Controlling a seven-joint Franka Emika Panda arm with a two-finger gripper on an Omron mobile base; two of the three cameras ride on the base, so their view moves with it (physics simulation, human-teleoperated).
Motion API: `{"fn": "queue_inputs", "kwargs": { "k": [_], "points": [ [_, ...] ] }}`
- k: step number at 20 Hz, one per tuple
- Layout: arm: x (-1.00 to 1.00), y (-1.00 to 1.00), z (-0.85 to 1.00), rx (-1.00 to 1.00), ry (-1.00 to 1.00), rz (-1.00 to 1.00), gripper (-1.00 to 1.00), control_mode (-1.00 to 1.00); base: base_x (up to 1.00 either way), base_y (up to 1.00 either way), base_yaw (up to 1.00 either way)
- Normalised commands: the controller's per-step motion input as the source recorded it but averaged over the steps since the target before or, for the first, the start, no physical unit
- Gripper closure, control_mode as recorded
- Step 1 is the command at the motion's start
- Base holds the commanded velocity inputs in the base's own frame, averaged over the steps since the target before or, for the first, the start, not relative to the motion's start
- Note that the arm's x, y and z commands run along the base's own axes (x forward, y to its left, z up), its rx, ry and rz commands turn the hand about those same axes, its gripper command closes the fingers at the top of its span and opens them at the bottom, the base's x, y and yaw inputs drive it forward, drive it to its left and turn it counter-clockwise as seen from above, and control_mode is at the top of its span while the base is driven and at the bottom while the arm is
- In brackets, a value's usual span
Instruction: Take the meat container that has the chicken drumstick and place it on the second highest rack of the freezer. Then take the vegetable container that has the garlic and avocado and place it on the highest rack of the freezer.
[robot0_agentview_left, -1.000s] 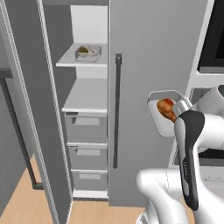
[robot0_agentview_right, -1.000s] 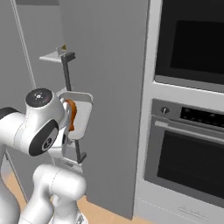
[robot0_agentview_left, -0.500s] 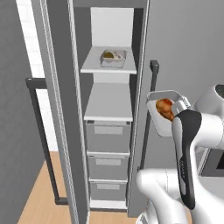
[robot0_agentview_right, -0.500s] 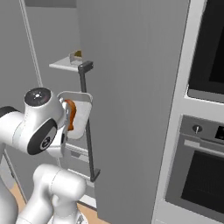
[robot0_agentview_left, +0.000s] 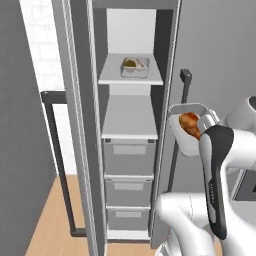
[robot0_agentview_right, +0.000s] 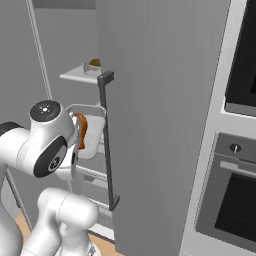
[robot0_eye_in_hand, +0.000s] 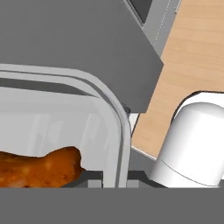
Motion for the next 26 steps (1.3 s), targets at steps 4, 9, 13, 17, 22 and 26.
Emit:
{"fn": "queue_inputs", "kwargs": {
  "k": [4, 9, 13, 17, 22, 26],
  "points": [
    [0.00, 0.00, 0.00, 0.00, 0.00, 0.00, 1.00, 1.00, 0.41, 0.47, -0.13],
    [0.00, 0.00, 0.00, 0.00, 0.00, 0.00, 1.00, 1.00, 0.39, 0.34, -0.11],
    [0.00, 0.00, 0.00, 0.00, 0.00, 0.00, 1.00, 1.00, 0.41, 0.33, -0.11],
    [0.00, 0.00, 0.00, 0.00, 0.00, 0.00, 1.00, 1.00, 0.45, 0.22, -0.09],
    [0.00, 0.00, 0.00, 0.00, 0.00, 0.00, 1.00, 1.00, 0.44, 0.26, -0.10],
    [0.05, 0.12, -0.06, -0.03, 0.00, -0.02, 1.00, -1.00, 0.19, 0.30, -0.06]
  ]
}}
